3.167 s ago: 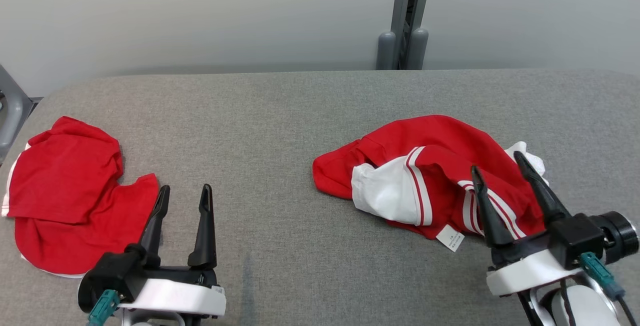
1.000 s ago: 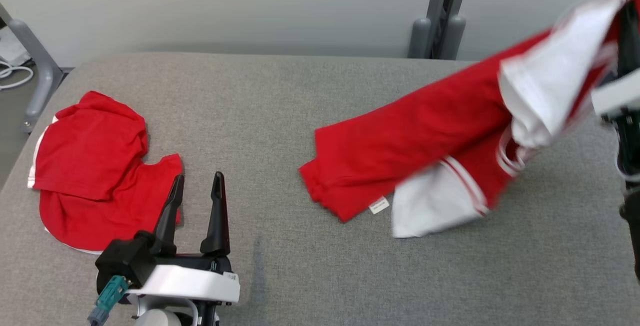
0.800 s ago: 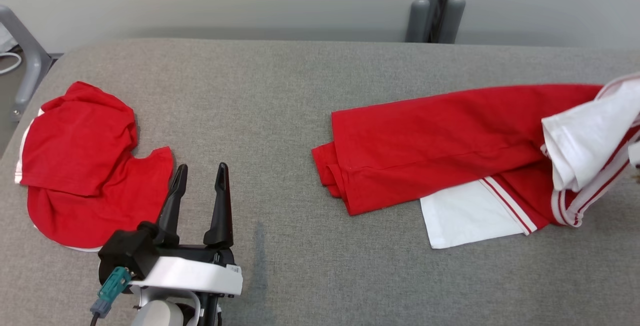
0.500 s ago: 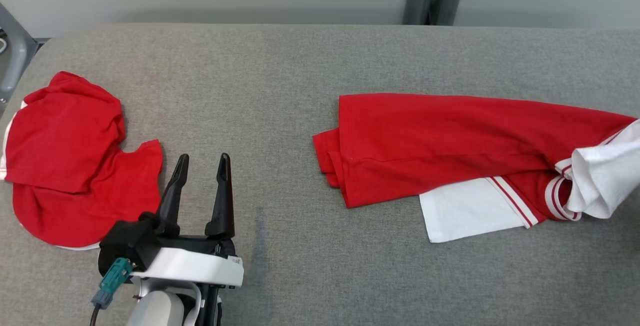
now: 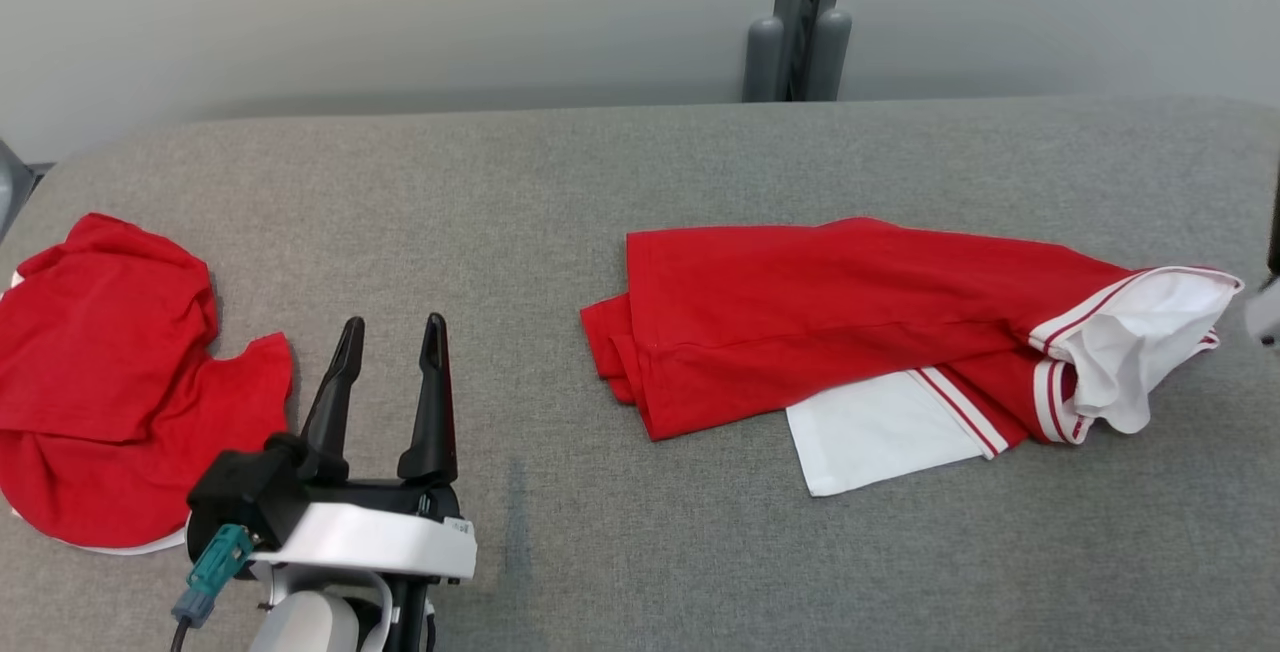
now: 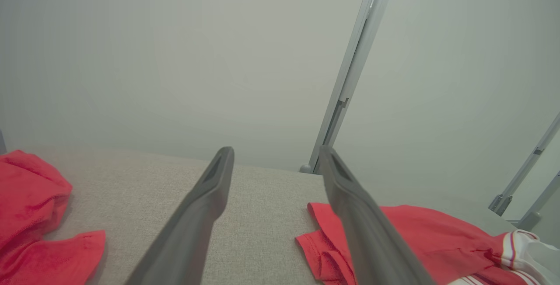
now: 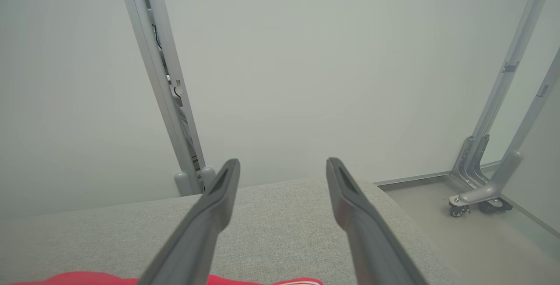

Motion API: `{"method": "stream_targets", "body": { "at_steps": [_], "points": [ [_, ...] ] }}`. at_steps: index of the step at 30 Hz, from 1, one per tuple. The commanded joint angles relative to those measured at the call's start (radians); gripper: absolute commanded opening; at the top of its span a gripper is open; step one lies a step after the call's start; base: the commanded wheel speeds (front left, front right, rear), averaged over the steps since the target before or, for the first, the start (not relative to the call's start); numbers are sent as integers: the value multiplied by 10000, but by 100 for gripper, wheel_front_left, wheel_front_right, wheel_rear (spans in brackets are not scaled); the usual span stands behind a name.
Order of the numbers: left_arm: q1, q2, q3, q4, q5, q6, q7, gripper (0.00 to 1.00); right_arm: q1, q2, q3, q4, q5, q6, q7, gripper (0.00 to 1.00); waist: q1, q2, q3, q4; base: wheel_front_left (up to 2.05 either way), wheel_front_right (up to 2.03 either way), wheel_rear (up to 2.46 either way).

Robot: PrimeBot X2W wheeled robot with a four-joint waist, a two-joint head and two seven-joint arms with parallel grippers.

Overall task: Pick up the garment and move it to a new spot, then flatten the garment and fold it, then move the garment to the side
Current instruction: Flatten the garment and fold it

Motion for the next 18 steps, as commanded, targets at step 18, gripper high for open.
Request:
{"method": "stream_targets", "body": {
  "at_steps": [18],
  "points": [
    [771,40,-29,-169,185,59,-35,100,5396,1205,1863,-8575,-1191,-1,-53,100,0,0,-776,2,0,0,0]
  ]
}}
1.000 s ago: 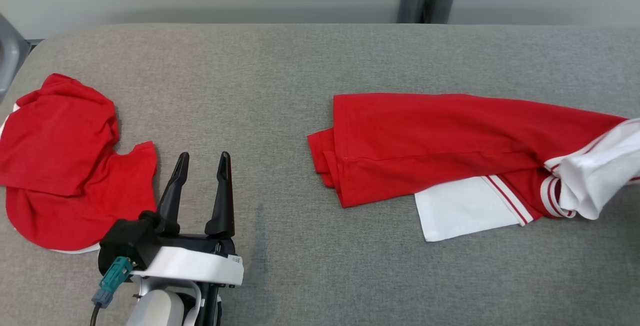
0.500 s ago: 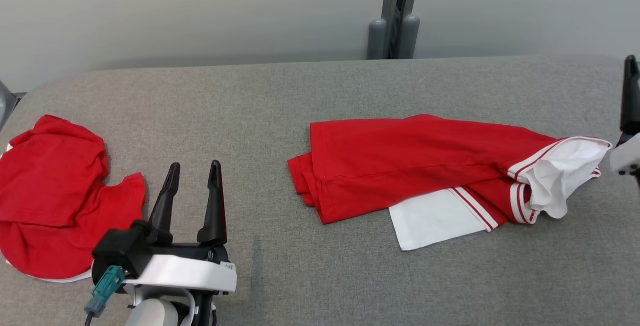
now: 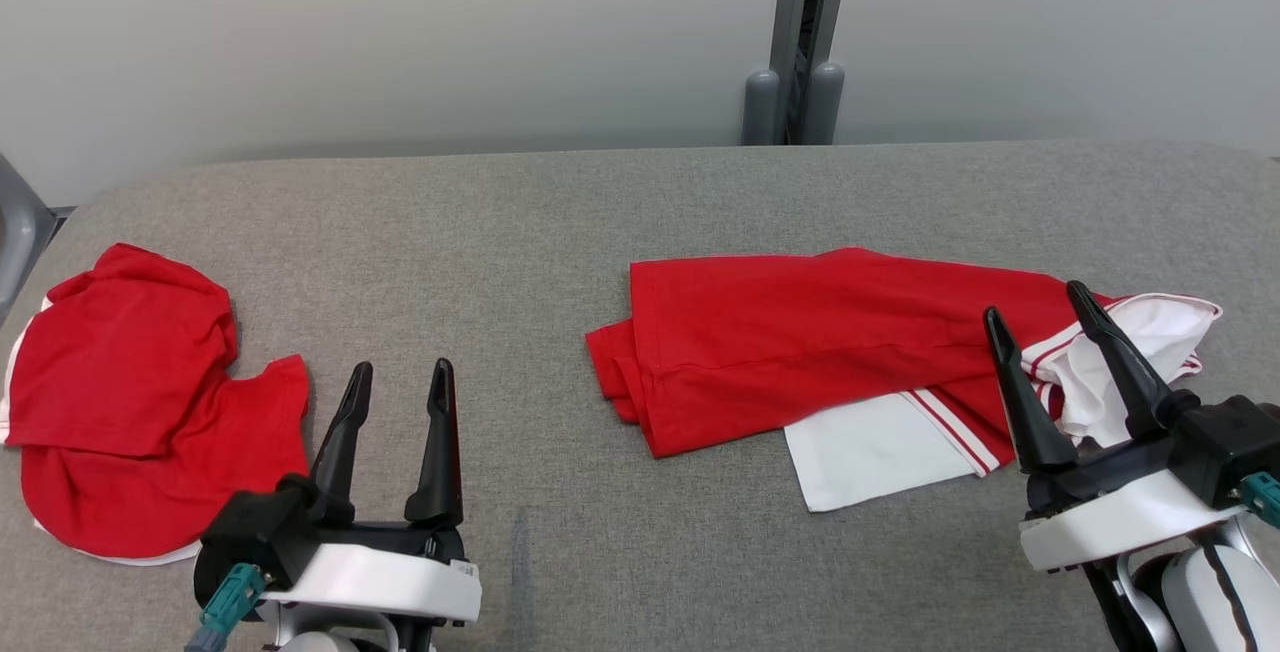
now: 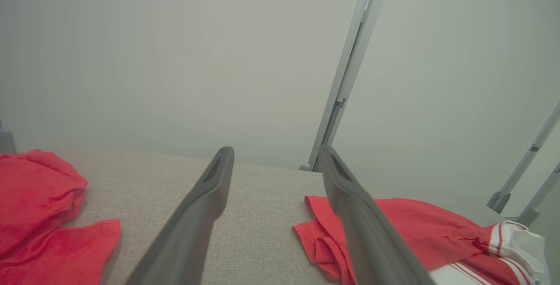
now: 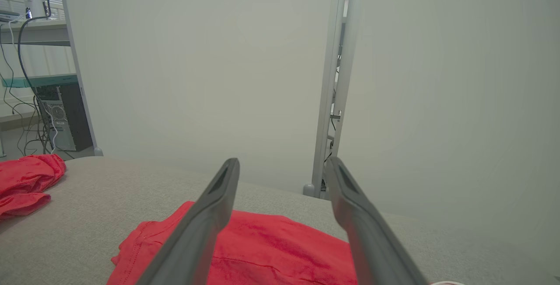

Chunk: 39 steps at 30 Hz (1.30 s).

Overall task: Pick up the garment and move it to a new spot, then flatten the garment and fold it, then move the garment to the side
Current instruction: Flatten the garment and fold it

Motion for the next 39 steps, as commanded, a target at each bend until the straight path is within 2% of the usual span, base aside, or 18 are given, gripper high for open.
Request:
{"method": "stream_targets", "body": {
  "at_steps": [1,10,16,26,34,39],
  "points": [
    [-35,38,23,16,47,2,-35,100,-84,-69,7,-1,0,-2,-15,100,0,0,29,23,0,0,0],
    [-329,40,-228,101,67,-63,-35,100,-484,-605,816,244,23,-2,-15,100,0,0,354,468,0,0,0],
    [-656,41,-686,210,-98,-22,-35,100,-1476,-1369,2641,1458,467,-1,-13,100,0,0,956,1393,0,0,0],
    [-958,34,-1464,292,-290,162,-35,100,-3580,-2452,5506,3016,1881,-2,328,100,0,0,1710,2822,0,0,0],
    [-1116,38,-1786,226,-555,284,-35,100,-4698,-2838,7470,3606,3331,-3,560,100,0,0,1914,3436,0,0,0],
    [-1103,37,-1842,188,-610,345,-35,100,-5079,-2932,8012,4004,3768,-3,482,100,0,0,1915,3558,0,0,0]
  ]
}}
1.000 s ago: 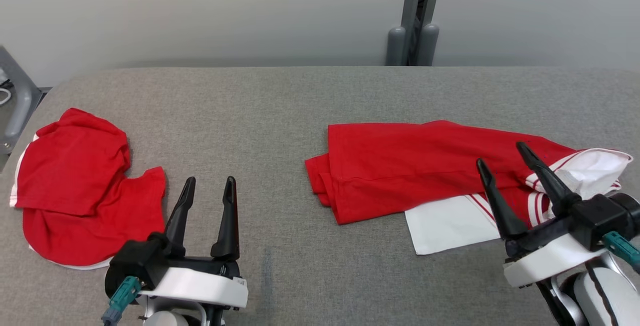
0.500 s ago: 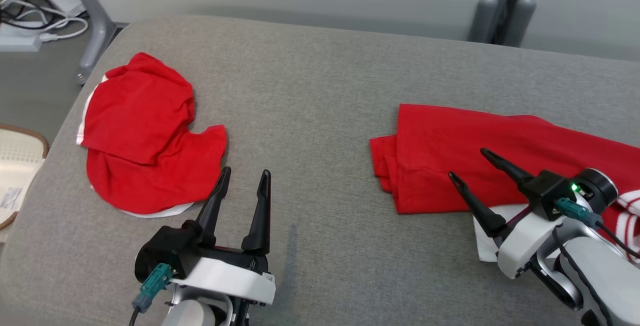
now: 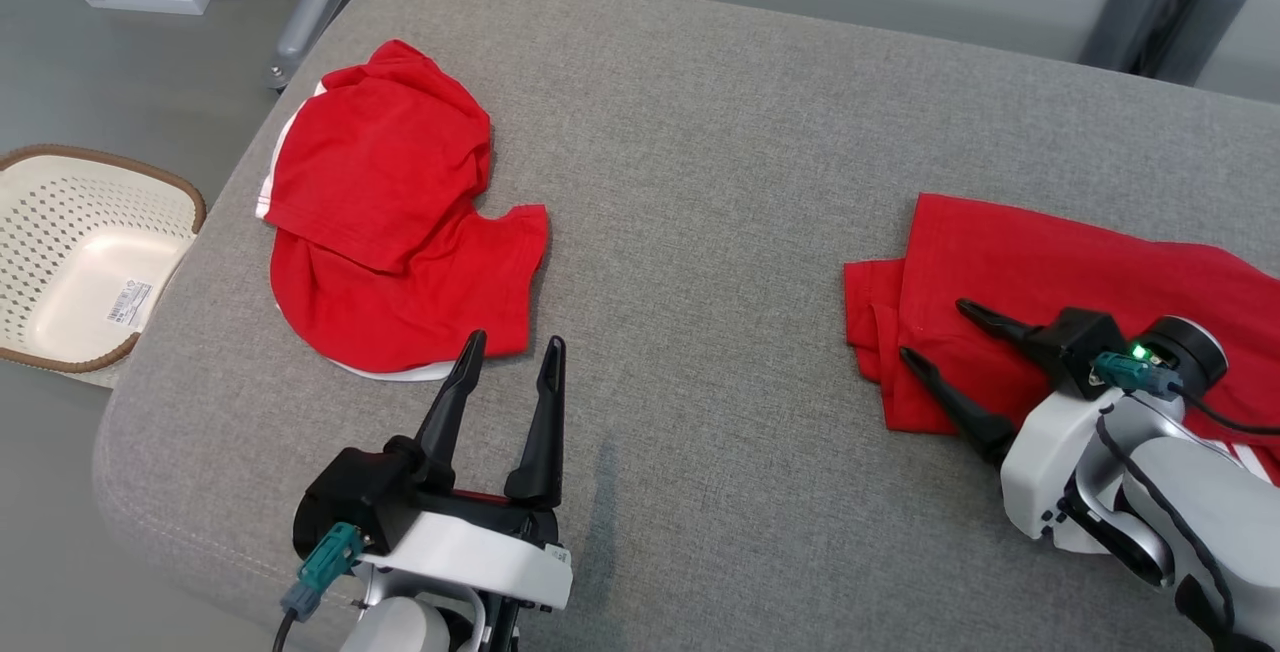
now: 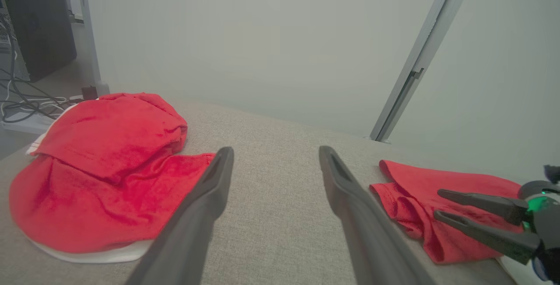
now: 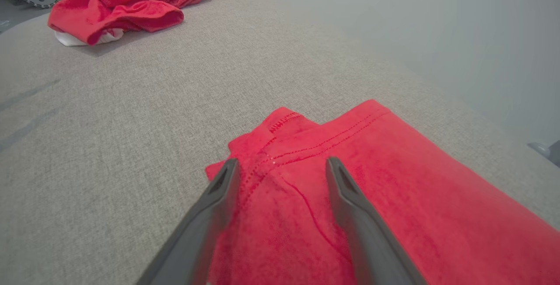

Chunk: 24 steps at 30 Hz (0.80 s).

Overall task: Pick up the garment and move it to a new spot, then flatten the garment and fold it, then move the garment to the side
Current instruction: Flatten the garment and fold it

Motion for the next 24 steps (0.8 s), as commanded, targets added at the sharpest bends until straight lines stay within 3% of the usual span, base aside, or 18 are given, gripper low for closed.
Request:
{"method": "stream_targets", "body": {
  "at_steps": [1,2,13,18,24],
  "points": [
    [-178,33,22,-40,-10,45,-35,100,-74,-72,53,48,97,-3,-47,38,0,0,-3,13,0,0,0],
    [-172,31,22,-47,-18,53,-35,100,-127,-59,157,121,174,-3,-54,0,0,0,-7,24,0,0,0],
    [-187,33,59,-89,-83,82,-35,100,-843,-163,960,557,790,-3,-362,0,0,0,49,5,0,0,0],
    [-162,34,92,-75,-88,104,-35,100,-1377,-369,629,404,607,-3,-516,0,0,0,-12,-27,0,0,0],
    [-157,34,13,-130,-168,42,-35,100,-2806,-1238,-328,310,-65,-3,-551,0,0,0,75,88,0,0,0]
  ]
}}
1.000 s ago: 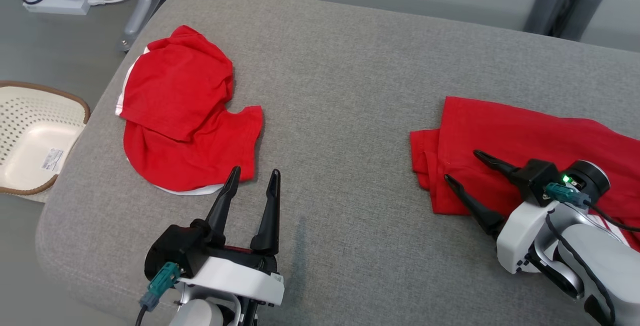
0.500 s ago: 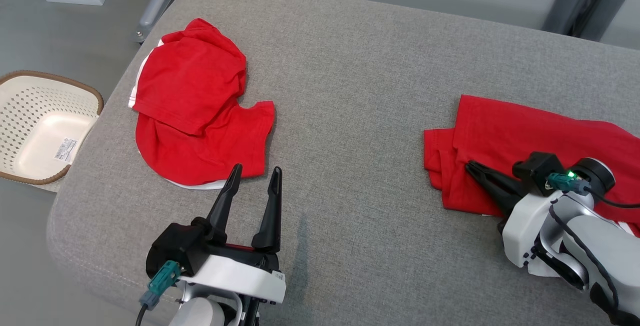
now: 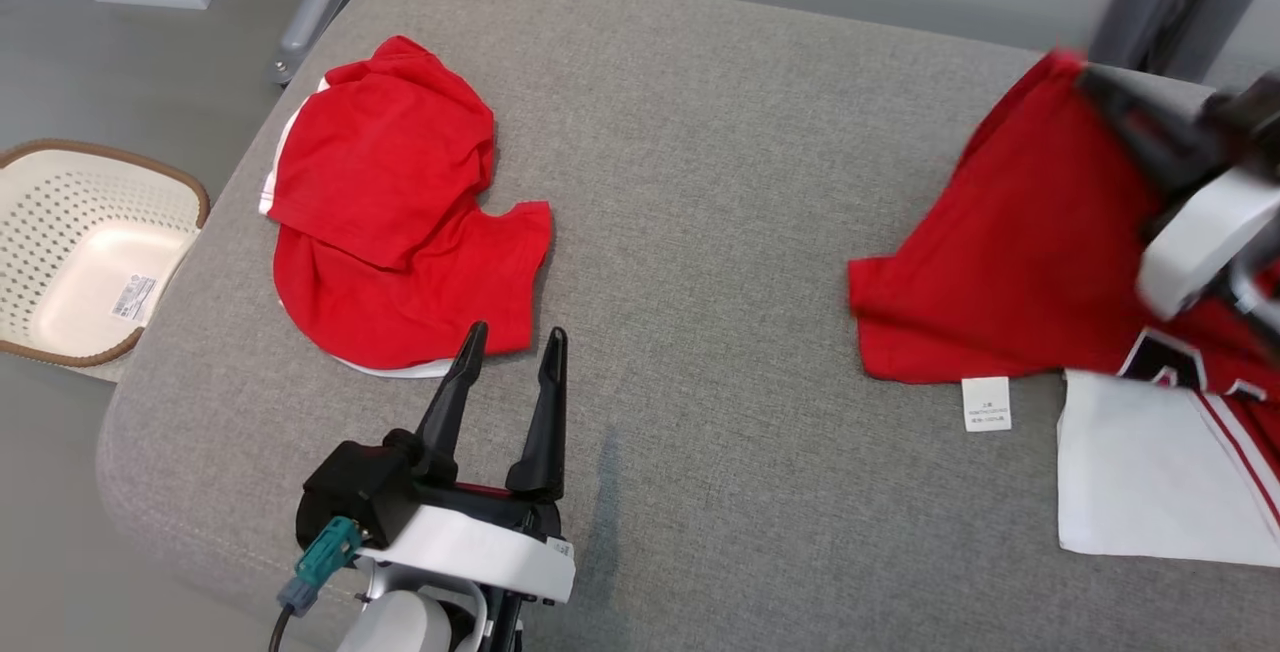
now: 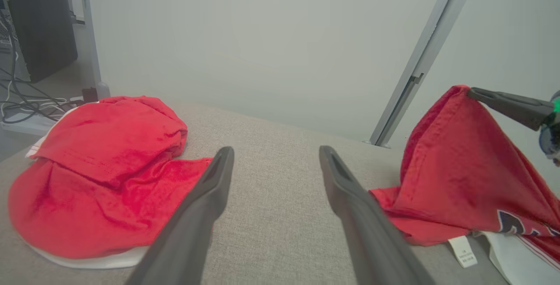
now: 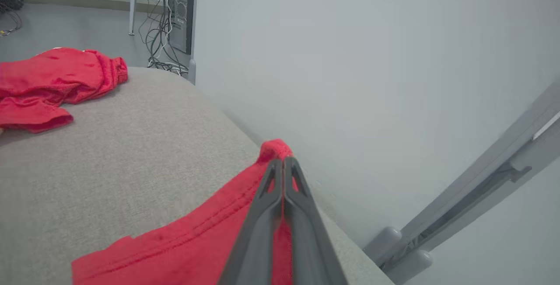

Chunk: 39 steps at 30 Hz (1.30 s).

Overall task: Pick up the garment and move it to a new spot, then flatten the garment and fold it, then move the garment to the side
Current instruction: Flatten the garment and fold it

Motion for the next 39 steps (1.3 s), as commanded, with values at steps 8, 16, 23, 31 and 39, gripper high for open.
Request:
{"method": "stream_targets", "body": {
  "at_steps": [8,16,23,31,39],
  "points": [
    [-360,33,-370,-128,-440,-34,-35,100,-2174,-474,-995,2203,-849,-3,236,0,0,0,620,568,0,0,0],
    [-689,34,-576,-213,-620,54,-35,100,-2927,228,-1096,4859,-1398,-3,663,100,0,0,1241,736,0,0,0],
    [-828,36,-437,-121,-479,42,-35,100,-2909,797,-979,5204,-1516,-3,211,100,0,0,1074,208,0,0,0],
    [-775,33,37,-14,14,-97,-35,100,-2238,1262,-2191,3729,-1438,-3,-59,100,0,0,256,-1254,0,0,0],
    [-543,39,795,153,311,-156,-36,100,1508,1964,-5448,54,-2569,-3,-45,100,0,0,-566,-2962,0,0,0]
  ]
}}
